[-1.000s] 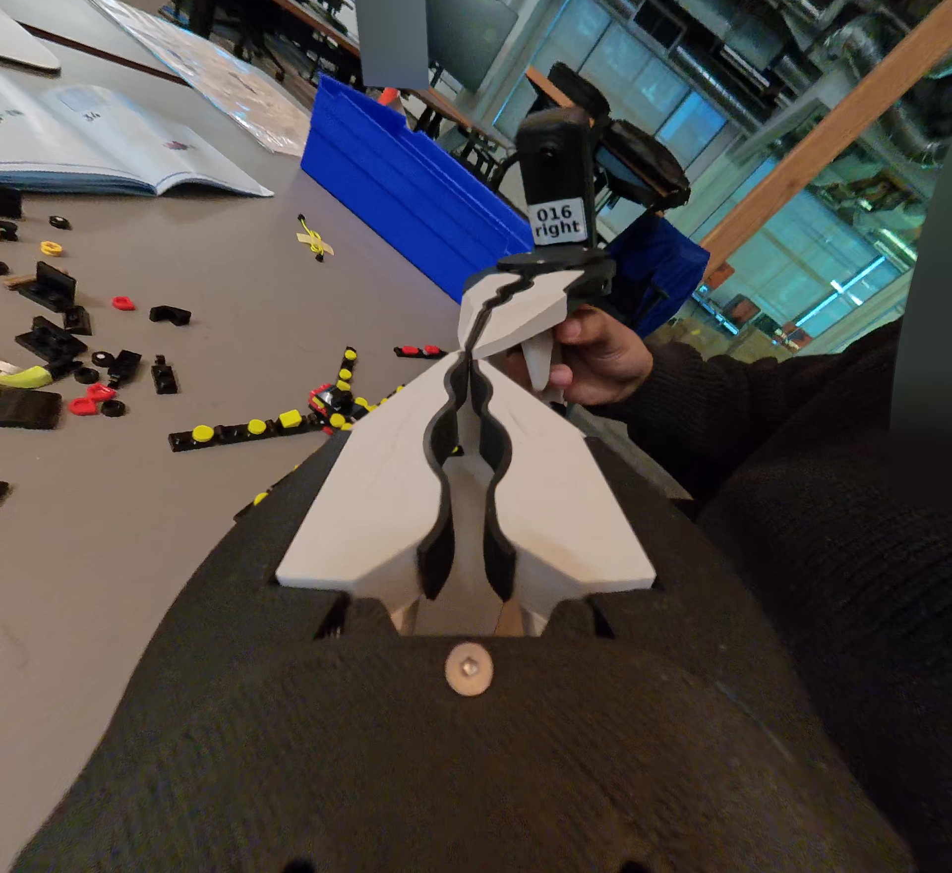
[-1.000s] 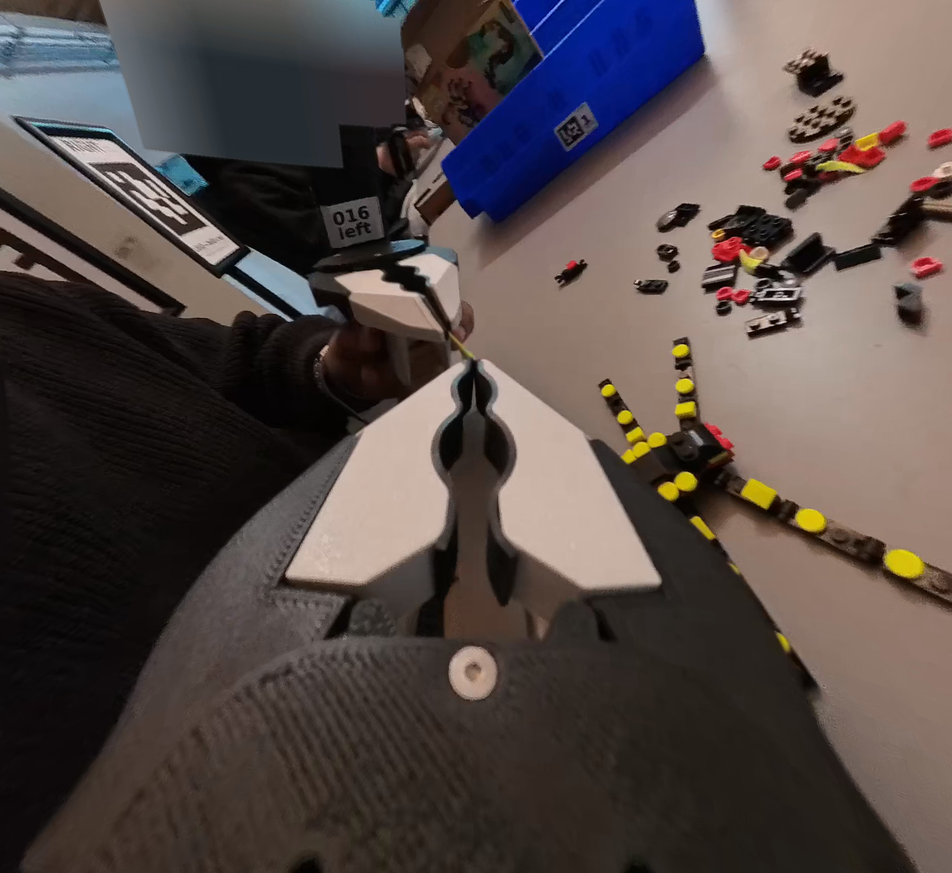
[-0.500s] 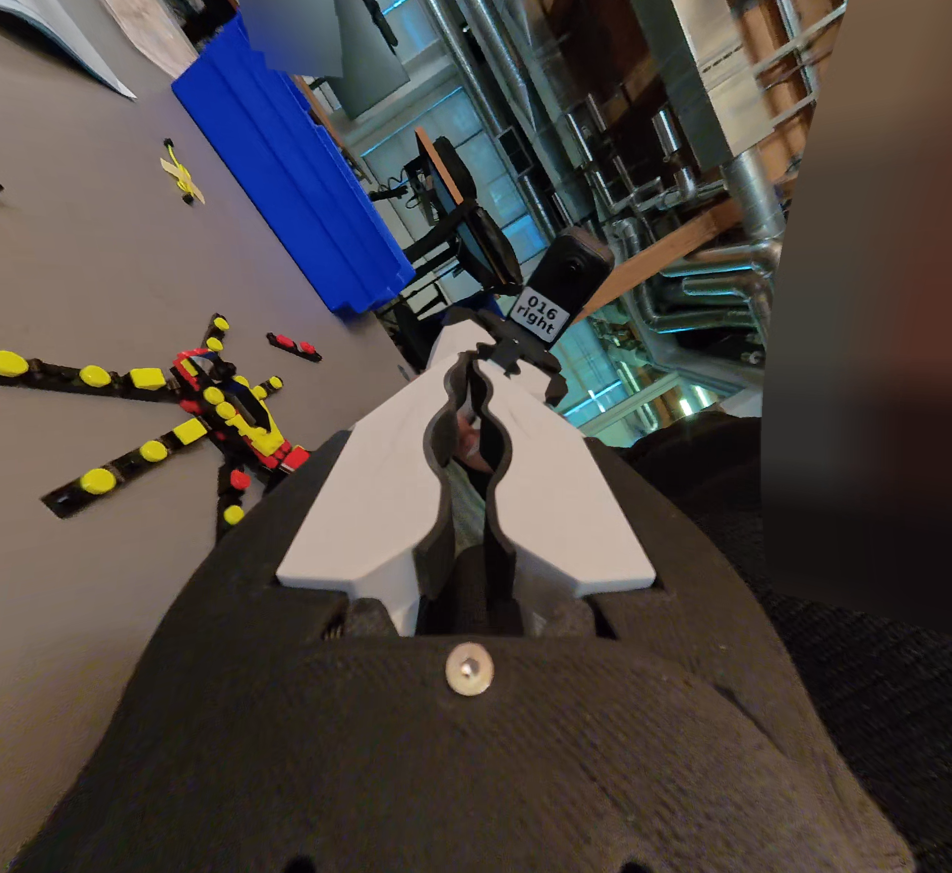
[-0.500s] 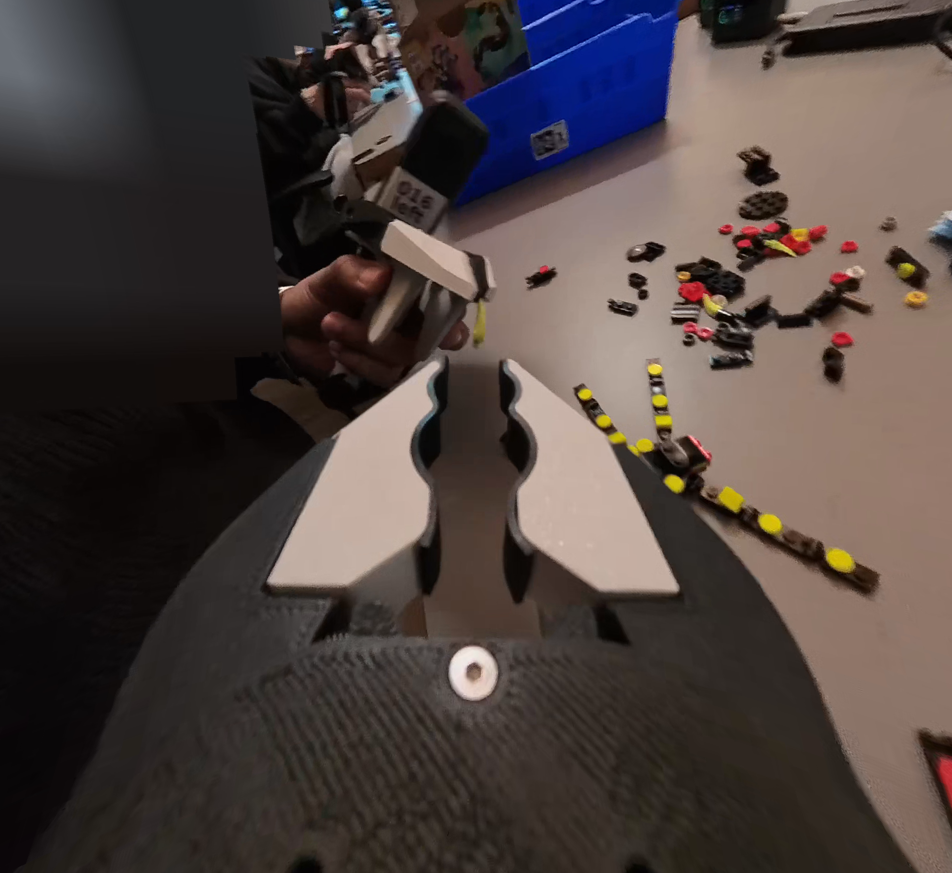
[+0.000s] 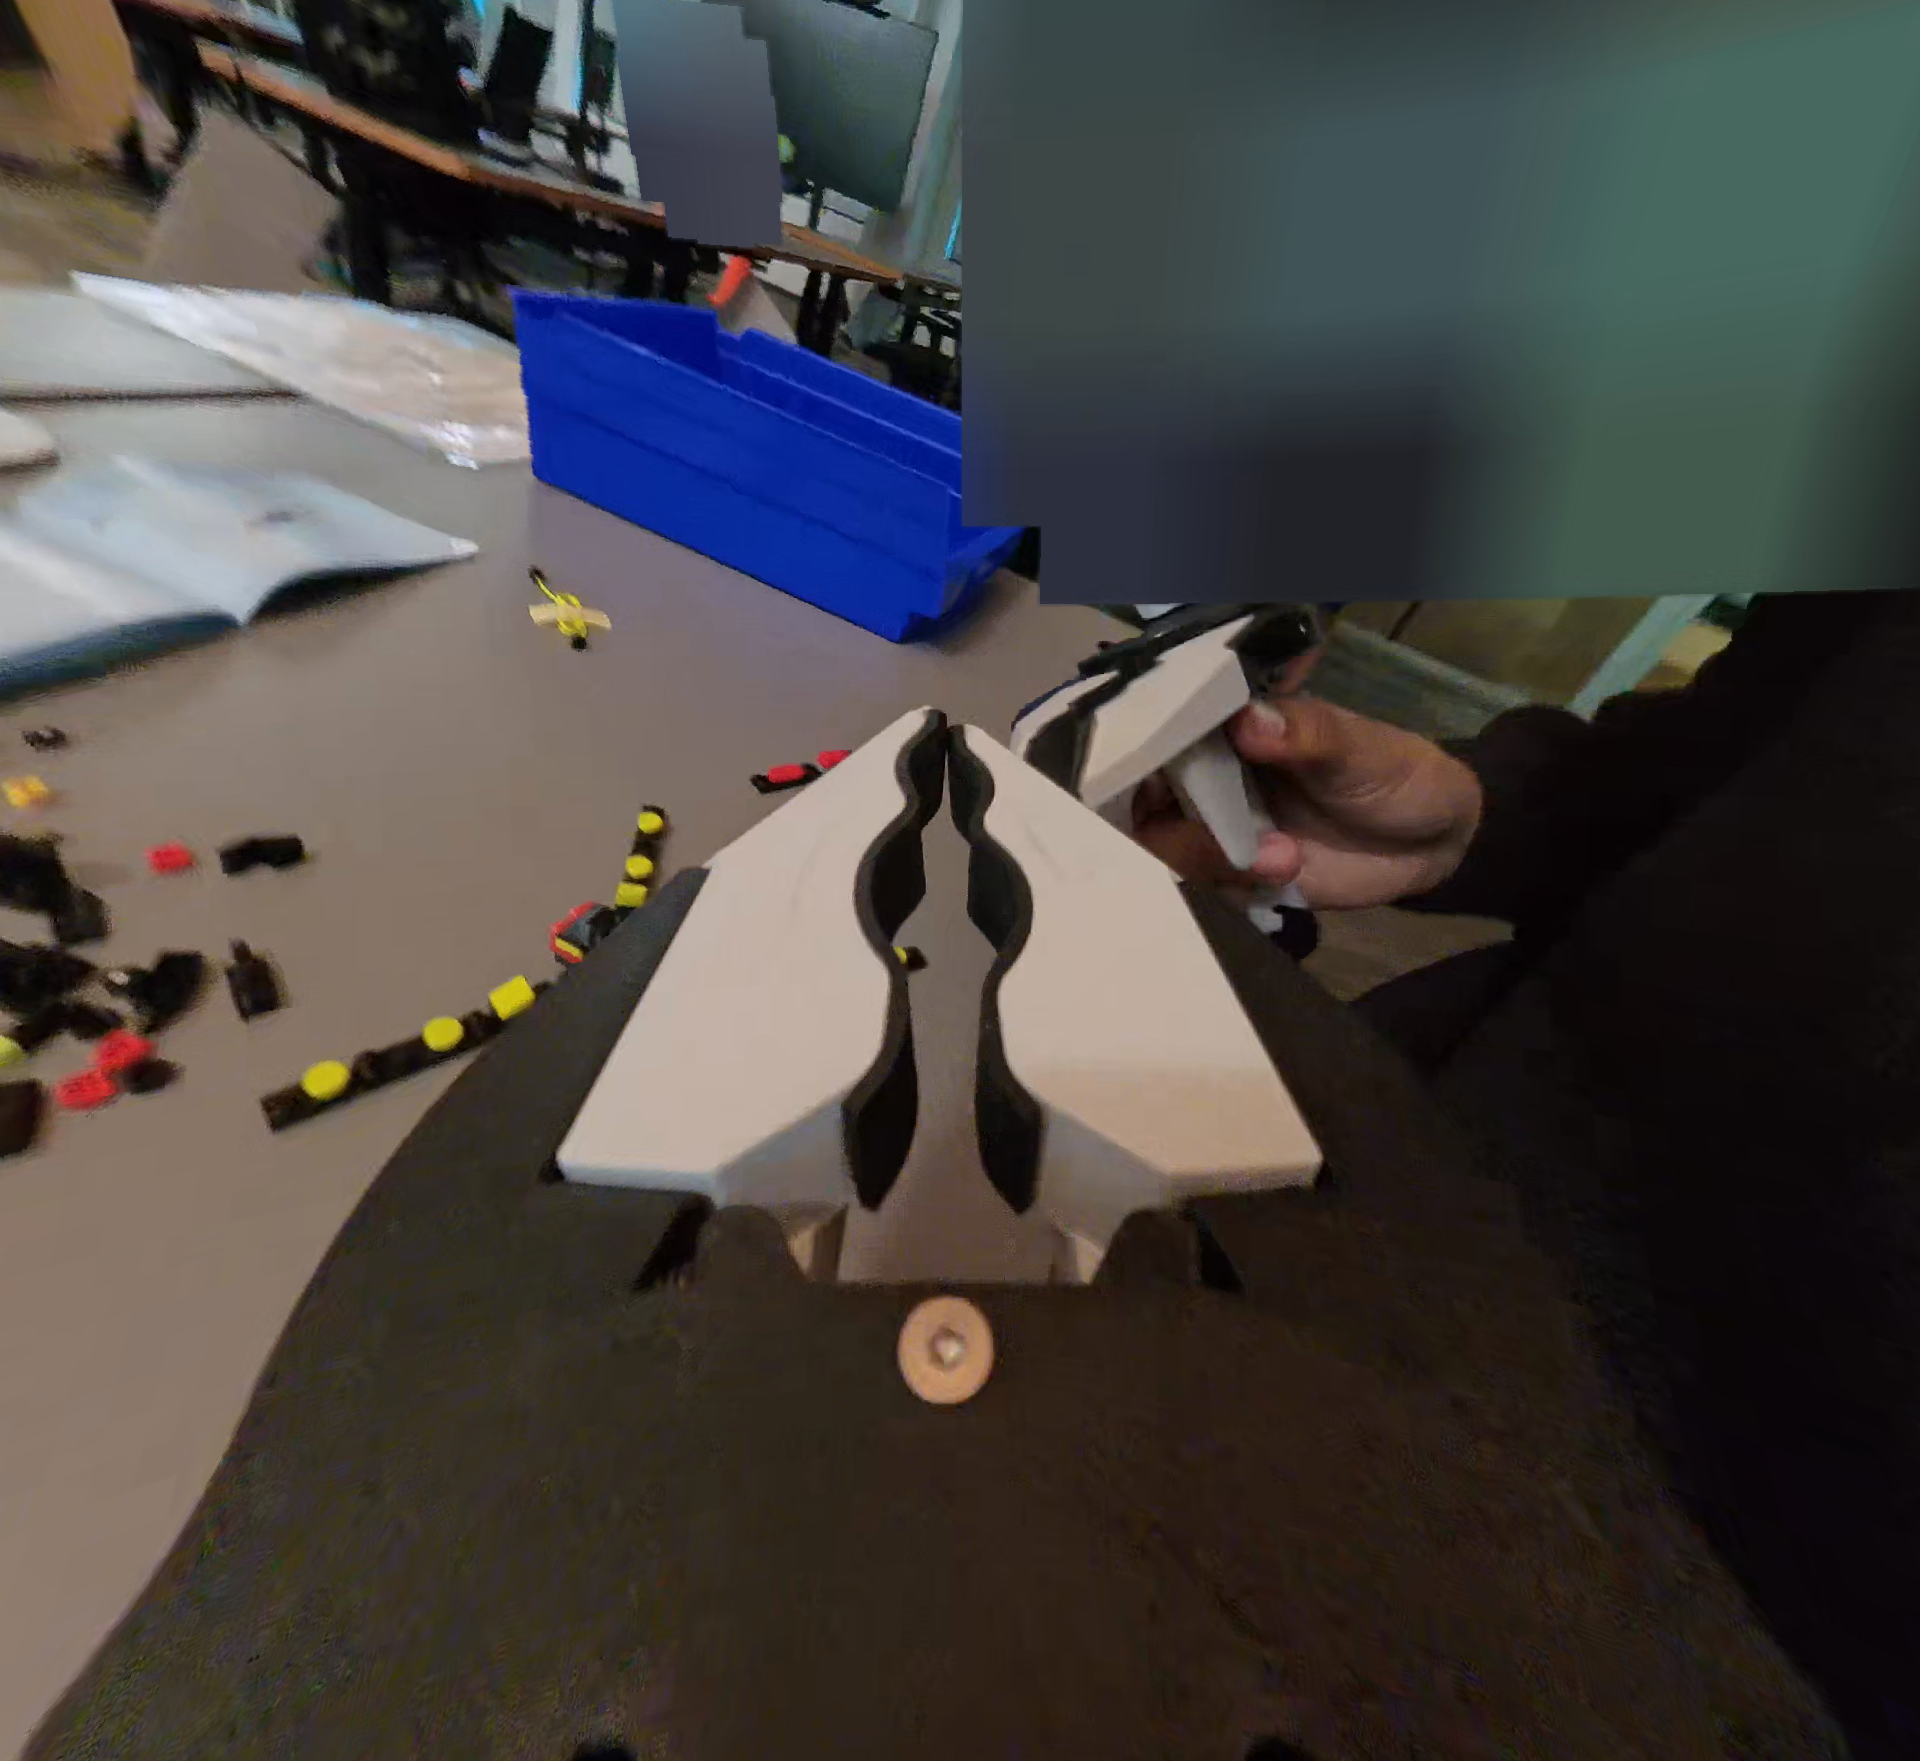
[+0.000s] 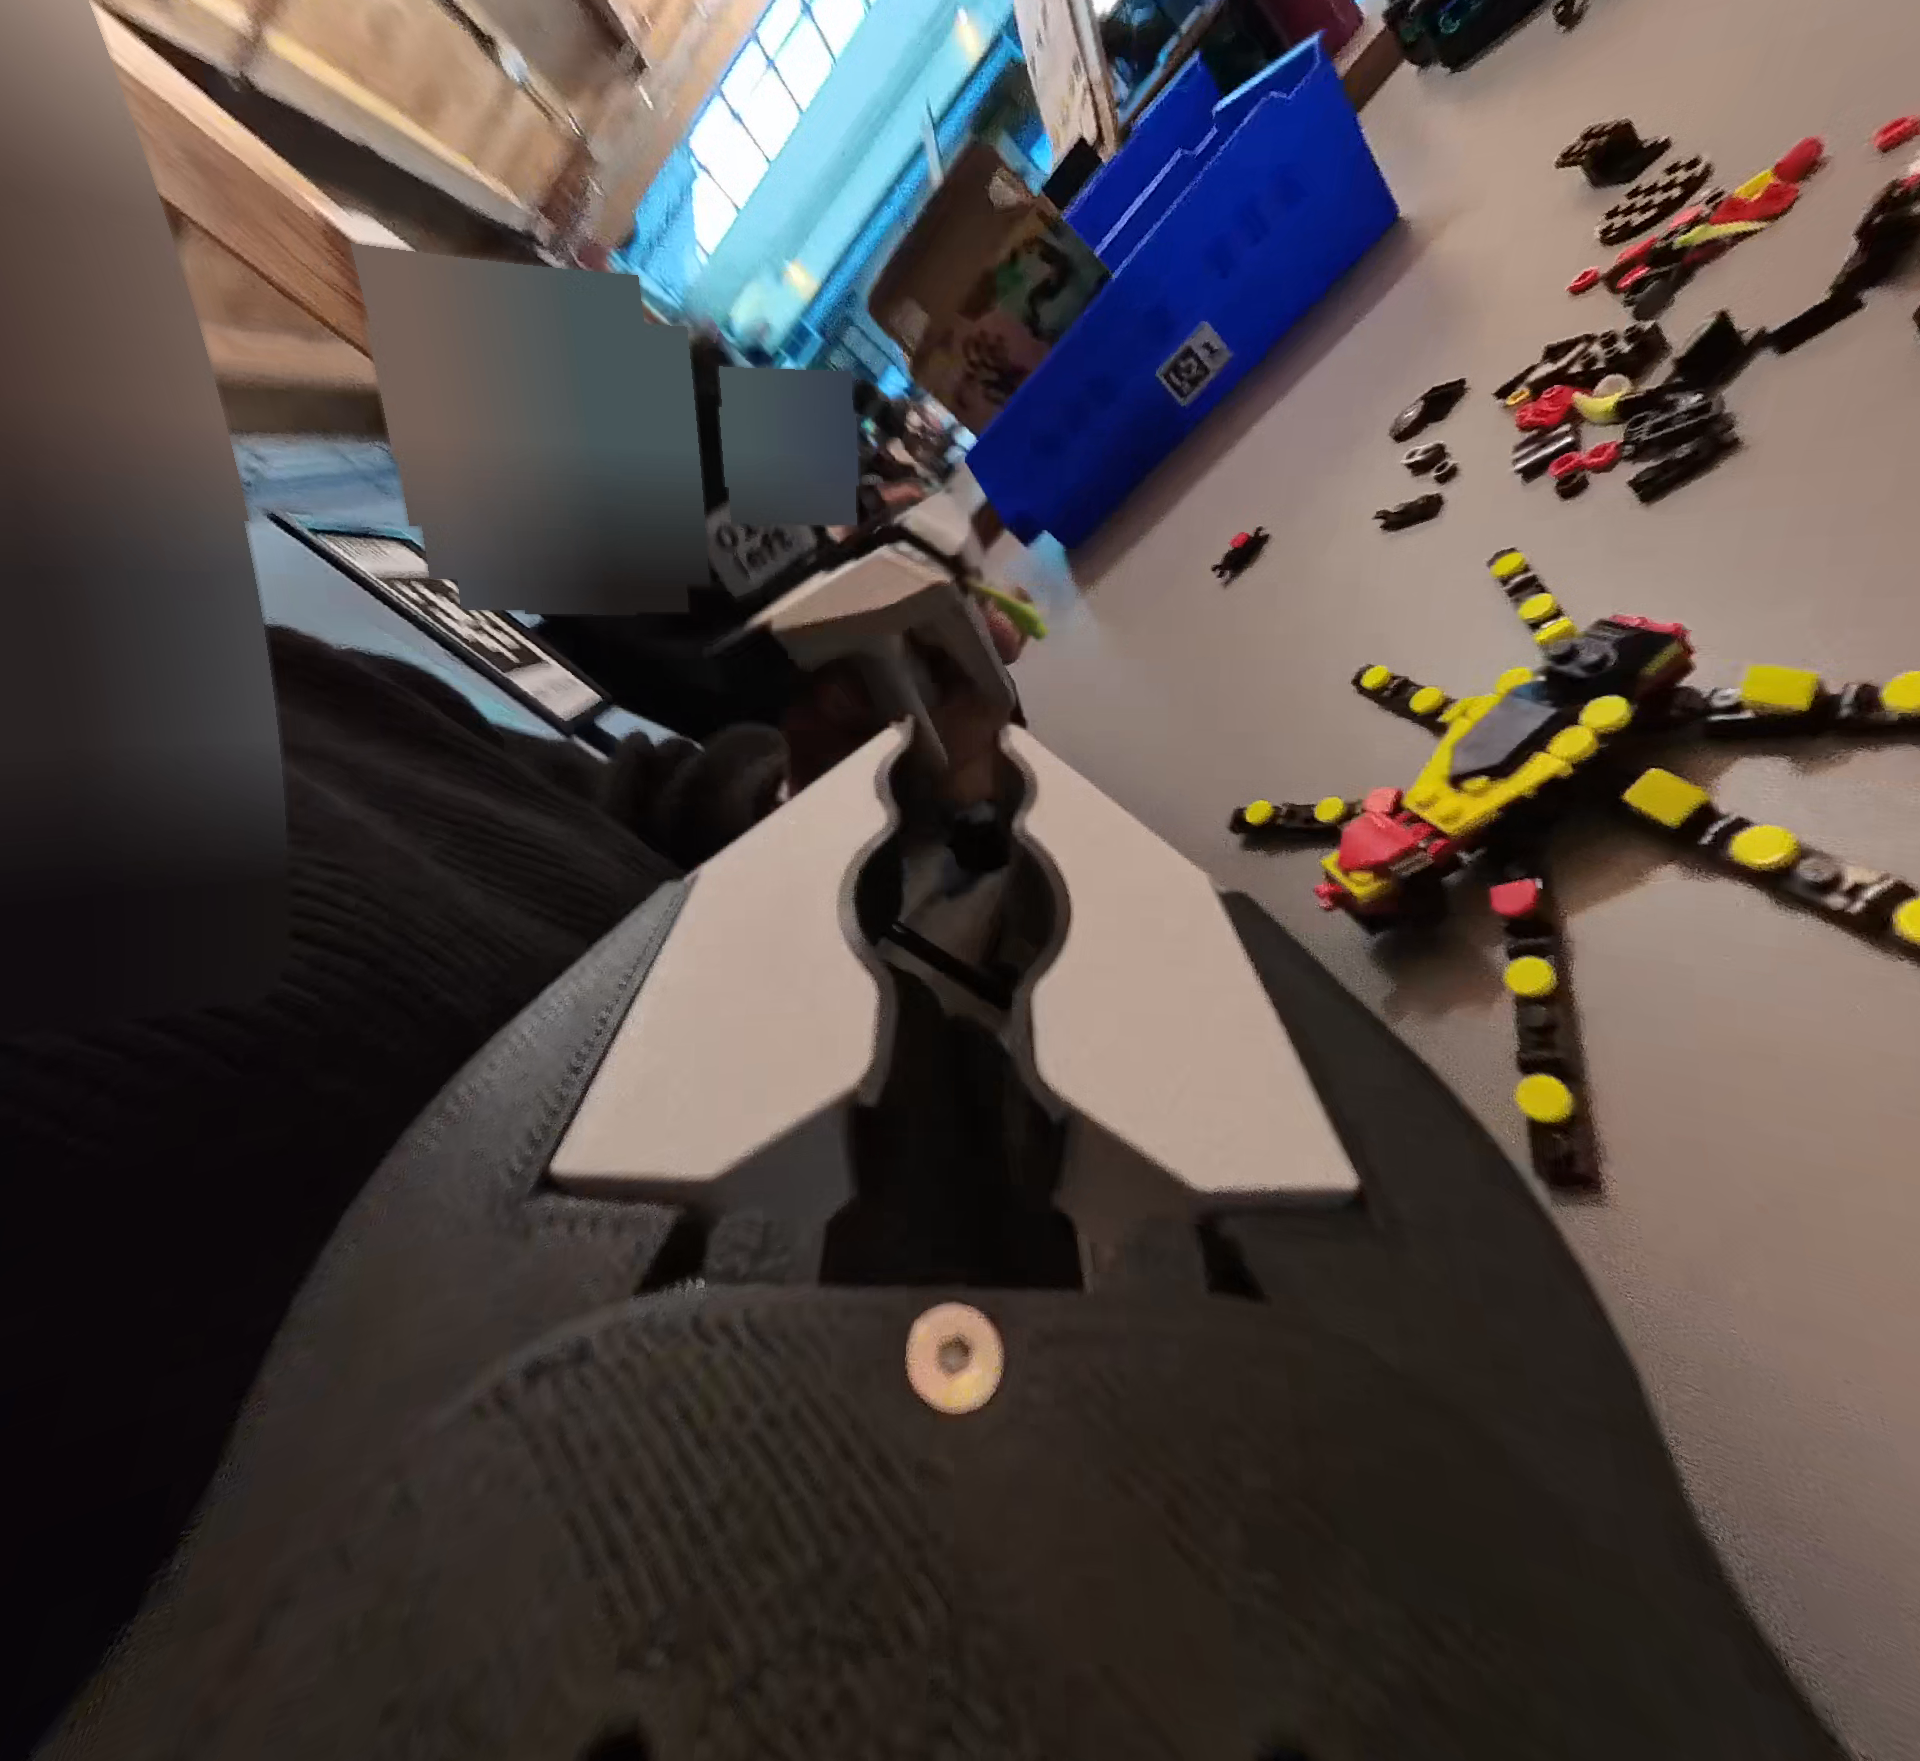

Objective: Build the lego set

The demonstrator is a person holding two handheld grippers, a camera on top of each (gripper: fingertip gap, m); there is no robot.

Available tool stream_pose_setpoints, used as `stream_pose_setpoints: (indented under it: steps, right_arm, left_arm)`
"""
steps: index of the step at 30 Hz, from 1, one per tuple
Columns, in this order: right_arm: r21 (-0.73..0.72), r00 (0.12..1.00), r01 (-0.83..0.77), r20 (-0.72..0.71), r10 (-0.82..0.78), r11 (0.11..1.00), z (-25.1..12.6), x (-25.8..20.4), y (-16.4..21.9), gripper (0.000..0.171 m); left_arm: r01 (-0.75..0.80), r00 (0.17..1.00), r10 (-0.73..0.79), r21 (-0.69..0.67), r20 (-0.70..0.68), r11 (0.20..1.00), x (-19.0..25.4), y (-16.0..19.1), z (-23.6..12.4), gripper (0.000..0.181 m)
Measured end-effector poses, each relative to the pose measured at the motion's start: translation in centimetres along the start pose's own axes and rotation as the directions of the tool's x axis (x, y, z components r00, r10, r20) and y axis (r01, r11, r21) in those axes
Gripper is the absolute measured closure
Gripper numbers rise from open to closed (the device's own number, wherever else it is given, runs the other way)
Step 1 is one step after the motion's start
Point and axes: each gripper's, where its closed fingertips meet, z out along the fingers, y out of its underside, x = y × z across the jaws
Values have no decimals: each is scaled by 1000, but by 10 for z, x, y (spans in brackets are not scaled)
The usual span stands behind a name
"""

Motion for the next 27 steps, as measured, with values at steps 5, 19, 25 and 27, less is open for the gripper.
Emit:
stream_pose_setpoints:
  steps: [5, 19, 25, 27]
  right_arm:
    - [77, 976, -208, 78, 202, 975, -7, 7, -5, 162]
    - [37, 866, -468, 216, 450, 883, -7, 4, -1, 158]
    - [6, 824, -525, 254, 506, 851, -7, 4, 2, 160]
    - [0, 827, -518, 257, 500, 856, -8, 3, 2, 170]
  left_arm:
    - [-182, 982, 183, -18, 40, 983, 13, -1, 5, 181]
    - [-489, 868, 496, -113, 40, 865, 27, 20, 15, 181]
    - [-523, 848, 529, -119, 23, 844, 31, 24, 15, 181]
    - [-526, 848, 530, -124, 4, 842, 33, 27, 16, 181]
